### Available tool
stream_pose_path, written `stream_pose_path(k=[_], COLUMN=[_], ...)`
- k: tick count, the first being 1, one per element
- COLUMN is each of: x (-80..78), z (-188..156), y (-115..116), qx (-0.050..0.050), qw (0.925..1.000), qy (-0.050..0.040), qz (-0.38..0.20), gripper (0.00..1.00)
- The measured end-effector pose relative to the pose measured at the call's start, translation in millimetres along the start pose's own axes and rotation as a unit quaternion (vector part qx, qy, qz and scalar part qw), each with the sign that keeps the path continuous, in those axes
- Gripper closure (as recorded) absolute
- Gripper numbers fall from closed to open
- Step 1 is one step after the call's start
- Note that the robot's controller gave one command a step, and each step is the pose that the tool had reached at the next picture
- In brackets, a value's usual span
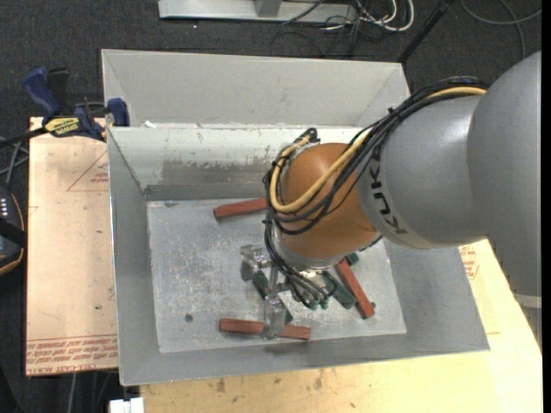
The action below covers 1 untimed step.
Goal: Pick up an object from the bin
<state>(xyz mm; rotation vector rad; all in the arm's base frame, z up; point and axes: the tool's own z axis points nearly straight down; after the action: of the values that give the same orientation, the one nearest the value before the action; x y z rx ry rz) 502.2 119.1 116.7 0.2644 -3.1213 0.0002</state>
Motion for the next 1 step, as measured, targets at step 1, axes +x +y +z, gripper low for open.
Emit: stream_pose_path(k=[1], x=[7.7], z=[-0.6], y=[-0.2], qx=[0.001], qw=[0.9998], qy=[-0.0055], qz=[-0.021], gripper=[0.0])
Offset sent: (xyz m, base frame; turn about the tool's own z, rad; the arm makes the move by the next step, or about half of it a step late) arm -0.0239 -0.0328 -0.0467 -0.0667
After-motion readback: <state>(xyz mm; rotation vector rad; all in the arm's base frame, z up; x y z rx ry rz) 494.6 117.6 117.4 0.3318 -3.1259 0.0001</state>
